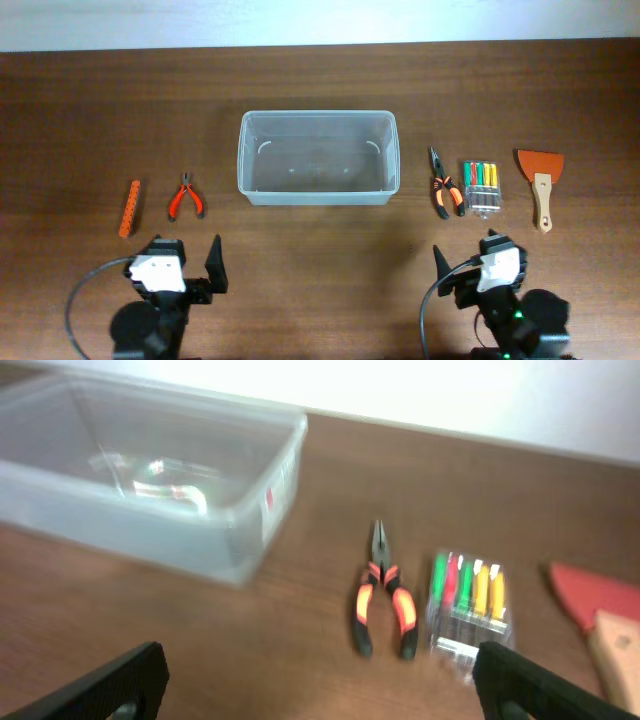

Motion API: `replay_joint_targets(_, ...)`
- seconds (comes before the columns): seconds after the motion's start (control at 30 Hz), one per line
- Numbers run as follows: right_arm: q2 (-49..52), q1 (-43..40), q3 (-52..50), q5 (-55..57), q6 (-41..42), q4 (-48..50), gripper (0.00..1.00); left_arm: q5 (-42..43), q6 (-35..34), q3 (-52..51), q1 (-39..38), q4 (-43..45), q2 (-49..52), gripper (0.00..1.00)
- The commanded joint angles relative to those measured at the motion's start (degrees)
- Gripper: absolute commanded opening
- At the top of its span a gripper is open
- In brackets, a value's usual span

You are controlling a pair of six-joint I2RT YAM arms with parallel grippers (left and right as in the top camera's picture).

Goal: Pack container
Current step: 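Move the right gripper to the orange scraper and lower onto it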

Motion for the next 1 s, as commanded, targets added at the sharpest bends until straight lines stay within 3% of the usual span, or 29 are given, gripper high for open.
replay_joint_targets(0.0,6.34,-0.33,9.68,-0.94,0.33,-2.91,0.99,-0.98,0.61,9.97,0.46,-3.1,9.4,0.99)
replay_joint_targets(0.17,22.38,-0.33,23.21,-0.52,-2.08,-8.9,0.98,-1.22,7.19,24.57,0.46,-10.21,27.69,0.99)
replay_joint_targets(0.37,46.75,-0.39,47.25,9.73,-6.21,-20.37,0.99,-1.25,11.58,45.05,0.46,-20.02,51.76,0.99)
replay_joint_targets(0.57,63.49,-0.28,66.82,10.05,-4.61,-35.34,0.98,-1.2,11.56,51.56,0.46,-22.32,64.59,0.99)
replay_joint_targets(0.77,70.97,-1.7,70.42,15.89,-4.24,-35.08,0.98,-1.46,11.58,51.56,0.46,-22.27,71.08,0.99)
replay_joint_targets(0.97,79.47,-11.96,70.42,18.69,-1.03,-29.73,0.98,-2.51,11.56,51.56,0.46,-22.27,74.1,0.99)
